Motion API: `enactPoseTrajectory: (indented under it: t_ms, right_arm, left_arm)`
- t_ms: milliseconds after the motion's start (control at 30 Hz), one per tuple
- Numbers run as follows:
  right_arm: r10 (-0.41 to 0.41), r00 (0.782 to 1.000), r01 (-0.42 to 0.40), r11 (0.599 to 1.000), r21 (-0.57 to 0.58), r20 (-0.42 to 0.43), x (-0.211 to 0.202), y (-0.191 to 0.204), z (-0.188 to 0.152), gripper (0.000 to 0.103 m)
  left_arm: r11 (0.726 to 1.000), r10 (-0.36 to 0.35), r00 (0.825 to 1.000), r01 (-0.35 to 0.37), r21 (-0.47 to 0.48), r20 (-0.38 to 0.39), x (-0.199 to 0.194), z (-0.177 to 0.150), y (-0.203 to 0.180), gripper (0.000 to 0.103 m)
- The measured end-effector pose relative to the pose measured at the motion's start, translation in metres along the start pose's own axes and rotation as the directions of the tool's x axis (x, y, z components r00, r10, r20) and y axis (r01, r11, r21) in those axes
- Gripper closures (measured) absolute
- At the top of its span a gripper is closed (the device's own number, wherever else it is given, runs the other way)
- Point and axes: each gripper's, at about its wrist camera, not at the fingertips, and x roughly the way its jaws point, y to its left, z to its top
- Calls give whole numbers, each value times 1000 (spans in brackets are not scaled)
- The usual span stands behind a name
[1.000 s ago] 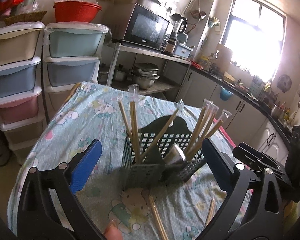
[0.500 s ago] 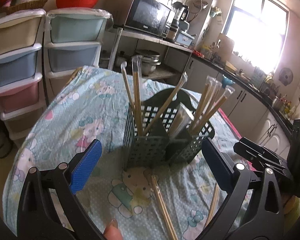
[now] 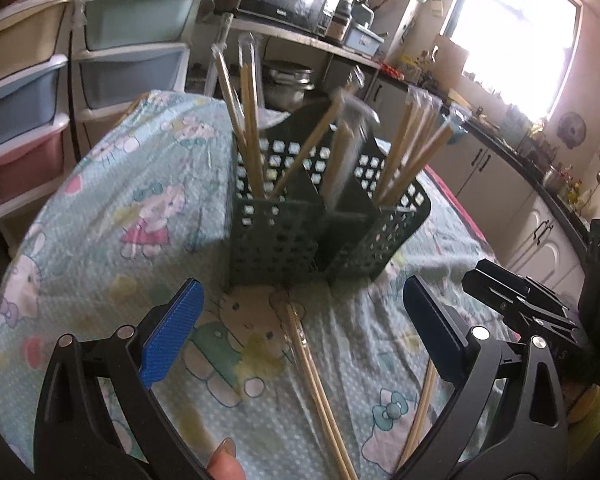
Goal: Organize utensils
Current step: 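Withdraw both open tools from the caddy toward the last loose chopsticks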
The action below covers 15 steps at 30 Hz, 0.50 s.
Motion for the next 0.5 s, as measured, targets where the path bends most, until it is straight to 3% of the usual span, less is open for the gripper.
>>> enactPoseTrajectory:
  t_ms: [500]
  right_arm:
    - [-39, 997, 42, 998, 43, -70, 4, -27, -31, 46]
  left_arm:
    - [999, -6, 996, 10, 44, -87, 27, -18, -24, 11]
